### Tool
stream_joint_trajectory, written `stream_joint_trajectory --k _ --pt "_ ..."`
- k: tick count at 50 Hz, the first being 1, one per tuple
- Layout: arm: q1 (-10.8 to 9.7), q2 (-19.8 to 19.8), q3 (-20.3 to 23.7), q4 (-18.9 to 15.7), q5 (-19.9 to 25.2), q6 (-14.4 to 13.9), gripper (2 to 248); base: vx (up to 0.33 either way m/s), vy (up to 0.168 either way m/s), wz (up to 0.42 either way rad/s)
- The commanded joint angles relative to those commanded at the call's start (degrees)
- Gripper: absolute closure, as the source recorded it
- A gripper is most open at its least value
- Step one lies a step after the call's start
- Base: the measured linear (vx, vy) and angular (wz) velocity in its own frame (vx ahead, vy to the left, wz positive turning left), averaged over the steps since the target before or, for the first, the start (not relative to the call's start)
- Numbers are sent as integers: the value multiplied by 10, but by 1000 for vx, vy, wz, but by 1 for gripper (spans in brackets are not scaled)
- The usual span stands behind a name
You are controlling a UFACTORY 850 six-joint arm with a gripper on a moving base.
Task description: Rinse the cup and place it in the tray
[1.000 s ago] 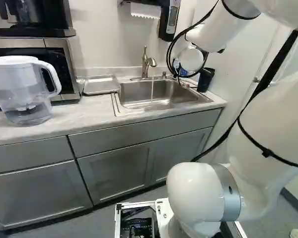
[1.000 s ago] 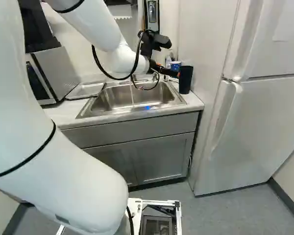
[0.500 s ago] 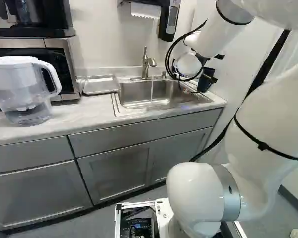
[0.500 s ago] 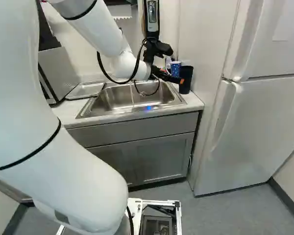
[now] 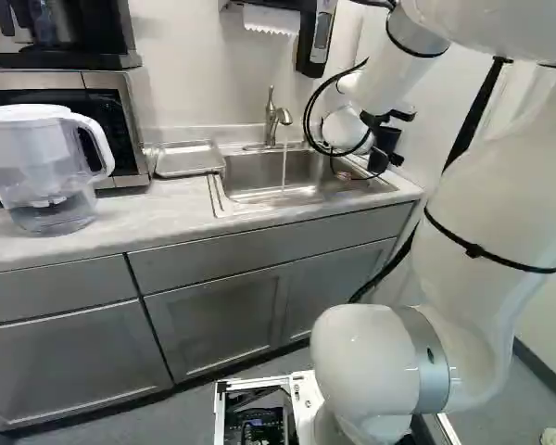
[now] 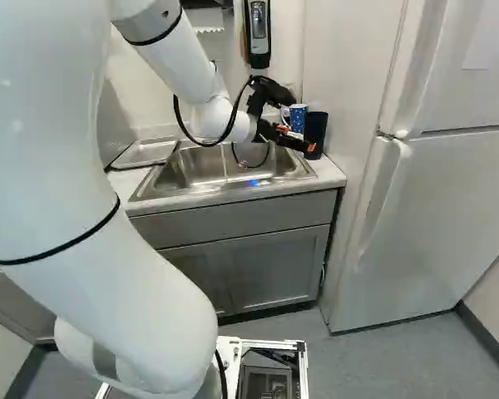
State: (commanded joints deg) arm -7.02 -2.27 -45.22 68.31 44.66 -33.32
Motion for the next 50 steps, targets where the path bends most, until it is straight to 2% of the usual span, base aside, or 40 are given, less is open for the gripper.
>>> stream_joint_trajectory --k 32,50 --pt "11 -46 -39 31 111 0 3 0 0 0" --pt "13 -74 -47 45 150 0 3 0 0 0"
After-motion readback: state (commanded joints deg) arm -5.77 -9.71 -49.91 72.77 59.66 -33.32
